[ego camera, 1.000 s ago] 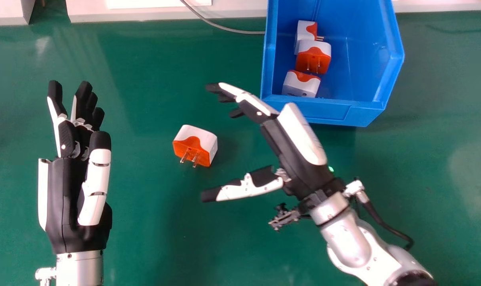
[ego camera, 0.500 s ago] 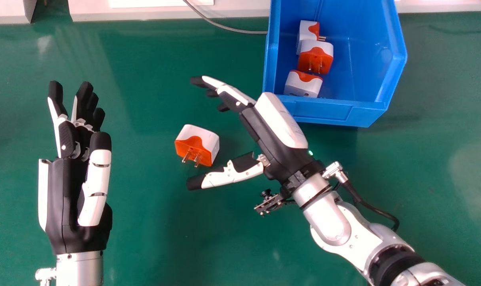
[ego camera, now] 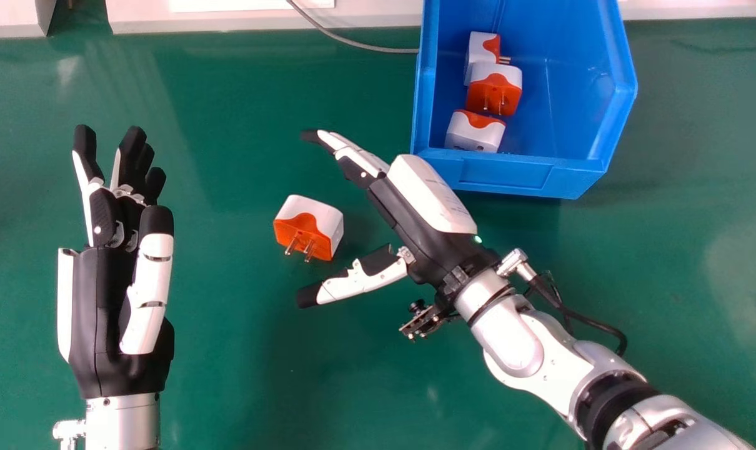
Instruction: Pick all objects and put in blue box
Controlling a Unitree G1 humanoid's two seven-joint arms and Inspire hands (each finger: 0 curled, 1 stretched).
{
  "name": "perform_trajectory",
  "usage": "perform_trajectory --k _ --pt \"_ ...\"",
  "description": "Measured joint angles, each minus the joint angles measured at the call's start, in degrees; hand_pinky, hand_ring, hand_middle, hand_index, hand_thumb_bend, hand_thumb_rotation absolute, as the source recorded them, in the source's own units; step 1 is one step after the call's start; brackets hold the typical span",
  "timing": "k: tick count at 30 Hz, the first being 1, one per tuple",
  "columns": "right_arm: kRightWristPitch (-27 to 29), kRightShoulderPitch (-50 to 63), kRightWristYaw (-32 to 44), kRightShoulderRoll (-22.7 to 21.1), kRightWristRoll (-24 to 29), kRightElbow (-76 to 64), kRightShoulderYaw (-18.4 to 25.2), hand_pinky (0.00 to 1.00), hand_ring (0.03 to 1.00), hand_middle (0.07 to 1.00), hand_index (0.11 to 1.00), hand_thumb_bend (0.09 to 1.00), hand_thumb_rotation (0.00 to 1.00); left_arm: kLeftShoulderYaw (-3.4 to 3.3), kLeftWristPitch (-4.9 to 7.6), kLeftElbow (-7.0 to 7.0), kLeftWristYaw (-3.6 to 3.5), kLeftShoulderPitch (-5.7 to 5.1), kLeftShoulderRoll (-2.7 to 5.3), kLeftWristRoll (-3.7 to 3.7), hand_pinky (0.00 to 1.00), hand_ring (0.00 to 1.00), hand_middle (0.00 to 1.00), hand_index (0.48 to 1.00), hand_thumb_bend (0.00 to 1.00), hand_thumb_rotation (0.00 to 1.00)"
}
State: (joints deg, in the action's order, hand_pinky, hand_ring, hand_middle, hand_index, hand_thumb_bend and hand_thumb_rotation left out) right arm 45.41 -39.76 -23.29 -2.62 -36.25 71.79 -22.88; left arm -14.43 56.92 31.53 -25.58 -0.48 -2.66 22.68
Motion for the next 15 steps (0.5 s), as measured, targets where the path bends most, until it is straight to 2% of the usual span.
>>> perform_trajectory --k 8,12,15 --pt "-2.78 -1.27 0.01 0.0 -0.34 2.26 -1.36 0.89 0.966 0.983 0.976 1.0 0.38 -0.07 -0.02 0.0 -1.09 0.11 -0.19 1.0 0.98 0.98 0.97 0.935 0.34 0.63" --pt "-4.93 -2.4 -0.05 0.27 -0.55 2.7 -2.43 0.89 0.972 0.989 0.98 1.0 0.39 -0.02 -0.15 -0.02 -1.98 0.11 -0.24 1.51 0.98 0.98 0.97 0.936 0.34 0.63" --pt "-6.24 -3.07 -0.06 0.62 -0.66 3.11 -2.93 0.89 0.977 0.993 0.985 1.0 0.41 -0.04 -0.34 -0.11 -2.08 0.11 -0.32 1.79 0.98 0.98 0.97 0.936 0.34 0.63"
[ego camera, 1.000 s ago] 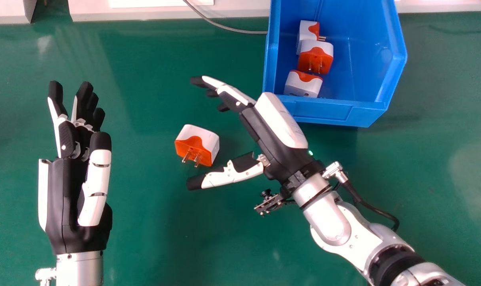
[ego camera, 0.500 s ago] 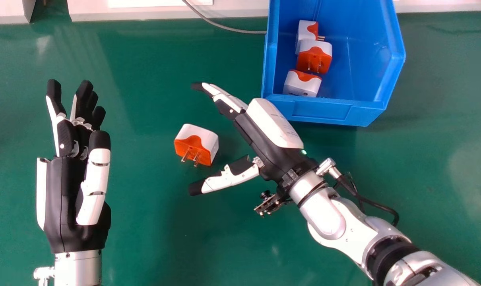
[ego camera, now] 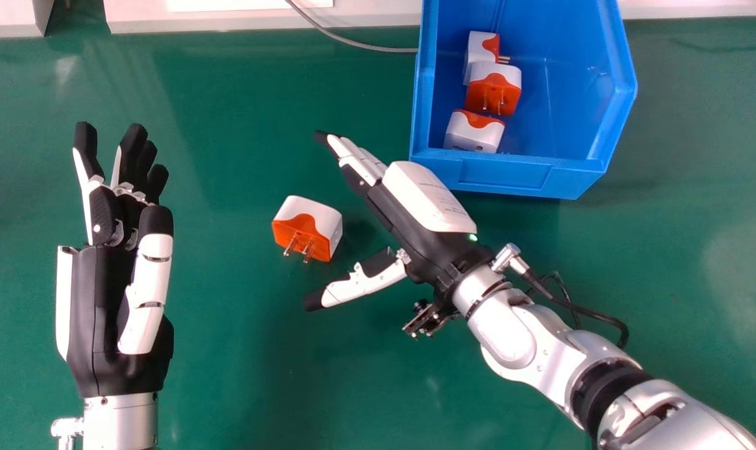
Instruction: Pick all objects and put in blue box
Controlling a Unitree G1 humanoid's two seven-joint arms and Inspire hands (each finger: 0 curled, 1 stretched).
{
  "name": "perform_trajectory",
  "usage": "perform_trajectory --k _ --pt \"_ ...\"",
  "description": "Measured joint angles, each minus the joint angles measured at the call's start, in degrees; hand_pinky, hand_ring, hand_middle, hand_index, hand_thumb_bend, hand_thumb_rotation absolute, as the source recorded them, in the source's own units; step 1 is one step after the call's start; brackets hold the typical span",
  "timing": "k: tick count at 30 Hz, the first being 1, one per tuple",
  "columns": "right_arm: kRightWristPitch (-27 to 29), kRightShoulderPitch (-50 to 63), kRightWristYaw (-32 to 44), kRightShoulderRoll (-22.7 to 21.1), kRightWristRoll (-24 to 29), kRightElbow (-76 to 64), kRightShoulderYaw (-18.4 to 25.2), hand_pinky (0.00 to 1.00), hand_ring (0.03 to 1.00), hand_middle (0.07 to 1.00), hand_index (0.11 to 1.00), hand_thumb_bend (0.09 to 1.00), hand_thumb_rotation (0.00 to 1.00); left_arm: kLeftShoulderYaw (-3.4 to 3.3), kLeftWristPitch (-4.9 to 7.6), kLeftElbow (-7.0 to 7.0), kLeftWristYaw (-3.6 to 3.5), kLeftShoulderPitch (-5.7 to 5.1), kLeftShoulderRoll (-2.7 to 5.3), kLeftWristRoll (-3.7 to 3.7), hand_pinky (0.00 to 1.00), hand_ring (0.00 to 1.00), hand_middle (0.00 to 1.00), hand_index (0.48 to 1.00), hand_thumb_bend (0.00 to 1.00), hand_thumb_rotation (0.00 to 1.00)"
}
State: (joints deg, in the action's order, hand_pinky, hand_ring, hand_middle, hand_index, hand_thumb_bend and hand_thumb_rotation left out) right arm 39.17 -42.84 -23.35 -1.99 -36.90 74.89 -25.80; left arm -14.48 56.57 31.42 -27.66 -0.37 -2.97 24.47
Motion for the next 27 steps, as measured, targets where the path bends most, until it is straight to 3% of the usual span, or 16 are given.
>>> perform_trajectory --k 3,15,27 --pt "-0.97 -0.54 0.0 0.42 0.0 0.57 -0.45 0.9 0.985 0.997 0.988 1.0 0.42 -0.03 -0.37 -0.07 -0.13 0.0 -0.1 0.31 0.98 0.98 0.97 0.937 0.34 0.62" --pt "-2.32 -1.96 -2.4 2.48 0.15 1.09 -0.75 0.89 0.974 0.992 0.987 1.0 0.43 -0.02 -0.88 -0.37 -1.05 -0.02 -0.13 0.33 0.98 0.98 0.97 0.937 0.34 0.62" --pt "-3.91 -2.01 -5.85 4.17 -0.27 1.23 -1.22 0.86 0.957 0.976 0.981 1.0 0.44 0.02 -0.89 -0.44 -1.0 -0.08 0.16 0.28 0.98 0.97 0.97 0.936 0.34 0.62"
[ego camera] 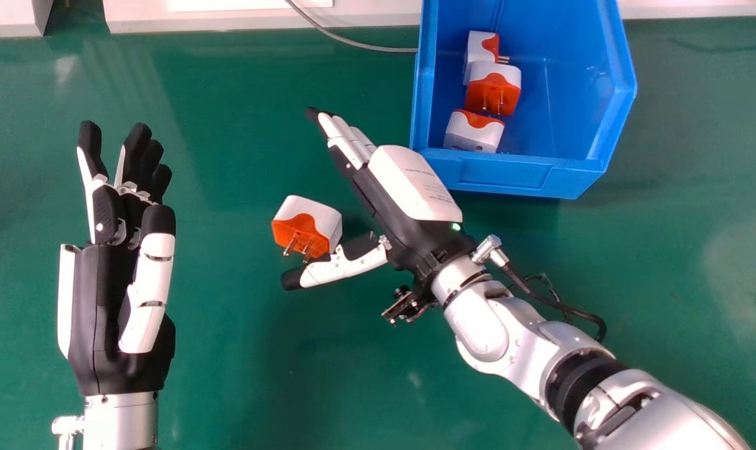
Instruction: Pick all objects and put in blue box
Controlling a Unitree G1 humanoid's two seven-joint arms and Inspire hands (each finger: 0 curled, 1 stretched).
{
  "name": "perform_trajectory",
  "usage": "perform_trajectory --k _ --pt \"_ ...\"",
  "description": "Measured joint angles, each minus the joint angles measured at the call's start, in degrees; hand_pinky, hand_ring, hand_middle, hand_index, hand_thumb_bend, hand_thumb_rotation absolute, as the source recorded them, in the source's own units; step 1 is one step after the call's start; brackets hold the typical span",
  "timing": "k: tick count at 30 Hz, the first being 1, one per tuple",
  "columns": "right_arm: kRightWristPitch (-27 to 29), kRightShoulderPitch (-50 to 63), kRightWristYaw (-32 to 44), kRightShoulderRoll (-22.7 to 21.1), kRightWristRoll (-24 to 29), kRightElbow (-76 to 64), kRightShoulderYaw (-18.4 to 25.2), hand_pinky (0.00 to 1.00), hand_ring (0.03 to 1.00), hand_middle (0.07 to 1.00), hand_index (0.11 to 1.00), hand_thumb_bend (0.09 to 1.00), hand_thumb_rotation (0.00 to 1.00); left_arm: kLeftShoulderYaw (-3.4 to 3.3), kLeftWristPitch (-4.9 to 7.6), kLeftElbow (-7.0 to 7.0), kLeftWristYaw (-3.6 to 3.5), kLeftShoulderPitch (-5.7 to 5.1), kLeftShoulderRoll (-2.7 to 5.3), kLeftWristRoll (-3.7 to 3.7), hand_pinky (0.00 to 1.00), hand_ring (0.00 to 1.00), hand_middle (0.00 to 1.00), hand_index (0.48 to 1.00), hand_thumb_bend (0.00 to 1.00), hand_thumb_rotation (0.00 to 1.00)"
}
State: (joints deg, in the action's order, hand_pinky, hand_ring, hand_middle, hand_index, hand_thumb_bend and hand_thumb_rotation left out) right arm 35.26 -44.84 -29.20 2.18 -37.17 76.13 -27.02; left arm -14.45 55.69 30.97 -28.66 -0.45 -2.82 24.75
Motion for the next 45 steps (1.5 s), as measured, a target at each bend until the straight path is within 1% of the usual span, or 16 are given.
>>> perform_trajectory --k 5,12,15,24,27,29,32,38,45 --pt "-2.08 0.11 0.05 0.62 -1.13 0.45 -0.84 0.86 0.952 0.974 0.981 1.0 0.44 0.01 0.0 -0.09 0.11 -0.18 0.18 -0.03 0.98 0.97 0.97 0.935 0.34 0.62" --pt "-4.57 0.14 3.04 0.99 -1.37 1.09 -0.89 0.87 0.957 0.98 0.987 1.0 0.44 0.01 0.01 -0.22 0.75 -0.41 0.38 -0.26 0.98 0.97 0.97 0.935 0.34 0.62" --pt "-5.88 0.17 3.48 1.65 -1.67 1.46 -1.47 0.87 0.961 0.985 0.991 1.0 0.43 0.04 0.01 -0.37 1.0 -0.5 0.38 -0.52 0.98 0.97 0.97 0.935 0.34 0.62" --pt "-9.3 0.53 4.86 3.34 -3.14 1.81 -4.0 0.85 0.969 0.995 0.999 1.0 0.42 0.1 0.01 -0.8 1.13 -0.82 0.37 -0.6 0.98 0.97 0.96 0.934 0.34 0.62" --pt "-10.4 0.26 4.76 3.56 -3.48 1.79 -4.67 0.85 0.97 0.996 1.0 1.0 0.42 0.17 0.01 -0.8 1.18 -0.85 0.42 -0.73 0.98 0.97 0.96 0.933 0.34 0.62" --pt "-11.03 0.06 4.68 3.82 -3.55 1.8 -4.82 0.85 0.971 0.997 1.0 1.0 0.43 0.19 0.01 -0.82 1.25 -0.93 0.44 -1.11 0.97 0.97 0.96 0.933 0.34 0.62" --pt "-11.59 0.01 4.75 4.12 -3.48 1.8 -4.81 0.84 0.972 0.997 1.0 1.0 0.43 0.25 0.01 -0.99 1.29 -1.13 0.44 -1.23 0.97 0.97 0.96 0.932 0.35 0.62" --pt "-12.09 -0.18 4.69 4.34 -3.5 1.78 -4.89 0.84 0.973 0.998 1.0 1.0 0.43 0.27 -0.01 -1.79 1.32 -1.41 0.44 -1.21 0.97 0.97 0.96 0.931 0.34 0.62" --pt "-12.57 -0.52 4.93 4.4 -3.55 1.79 -5.15 0.84 0.969 1.0 1.0 1.0 0.43 0.31 -0.01 -1.93 1.35 -1.52 0.46 -1.22 0.97 0.97 0.96 0.927 0.34 0.61"
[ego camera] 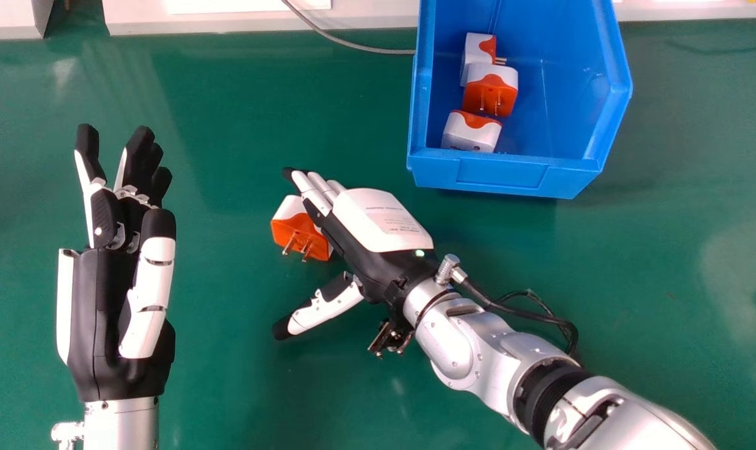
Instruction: Pick all objects and put in blue box
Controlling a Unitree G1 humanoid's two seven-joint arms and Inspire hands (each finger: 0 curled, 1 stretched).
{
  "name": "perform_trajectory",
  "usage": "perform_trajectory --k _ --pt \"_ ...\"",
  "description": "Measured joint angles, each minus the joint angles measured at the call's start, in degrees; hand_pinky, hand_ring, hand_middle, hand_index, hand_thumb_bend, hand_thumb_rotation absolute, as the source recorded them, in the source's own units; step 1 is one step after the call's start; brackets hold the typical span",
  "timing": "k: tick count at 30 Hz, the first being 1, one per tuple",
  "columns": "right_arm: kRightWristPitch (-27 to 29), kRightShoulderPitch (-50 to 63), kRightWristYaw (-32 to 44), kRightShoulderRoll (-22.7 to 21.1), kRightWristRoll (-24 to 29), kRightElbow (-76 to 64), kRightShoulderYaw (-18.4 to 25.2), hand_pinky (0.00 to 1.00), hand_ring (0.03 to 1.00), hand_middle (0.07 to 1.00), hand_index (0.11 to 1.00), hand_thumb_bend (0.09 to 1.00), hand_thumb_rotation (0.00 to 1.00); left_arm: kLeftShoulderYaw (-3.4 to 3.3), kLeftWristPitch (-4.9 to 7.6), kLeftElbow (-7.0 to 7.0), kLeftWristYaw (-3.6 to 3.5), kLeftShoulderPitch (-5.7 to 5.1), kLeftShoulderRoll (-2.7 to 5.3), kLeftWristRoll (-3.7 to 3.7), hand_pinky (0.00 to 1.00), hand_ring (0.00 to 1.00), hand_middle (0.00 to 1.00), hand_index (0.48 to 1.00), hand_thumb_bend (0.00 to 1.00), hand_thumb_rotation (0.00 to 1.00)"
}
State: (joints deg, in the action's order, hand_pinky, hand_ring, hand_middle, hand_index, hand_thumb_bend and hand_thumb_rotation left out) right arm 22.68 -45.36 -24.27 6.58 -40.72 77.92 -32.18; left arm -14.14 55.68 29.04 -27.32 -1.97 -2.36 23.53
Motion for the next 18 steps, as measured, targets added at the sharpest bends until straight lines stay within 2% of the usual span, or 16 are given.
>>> perform_trajectory --k 11,18 --pt "-0.7 -0.91 0.66 -0.07 -0.11 0.26 -0.11 0.84 0.96 0.992 1.0 1.0 0.43 -0.05 0.01 -0.33 -0.04 -0.96 -0.01 0.1 0.96 0.97 0.95 0.923 0.34 0.61" --pt "-0.88 -0.96 -0.24 0.04 -0.36 0.37 -0.12 0.81 0.928 0.978 1.0 1.0 0.42 -0.14 0.01 -0.75 -0.17 -1.3 -0.08 0.23 0.96 0.96 0.95 0.922 0.34 0.6"
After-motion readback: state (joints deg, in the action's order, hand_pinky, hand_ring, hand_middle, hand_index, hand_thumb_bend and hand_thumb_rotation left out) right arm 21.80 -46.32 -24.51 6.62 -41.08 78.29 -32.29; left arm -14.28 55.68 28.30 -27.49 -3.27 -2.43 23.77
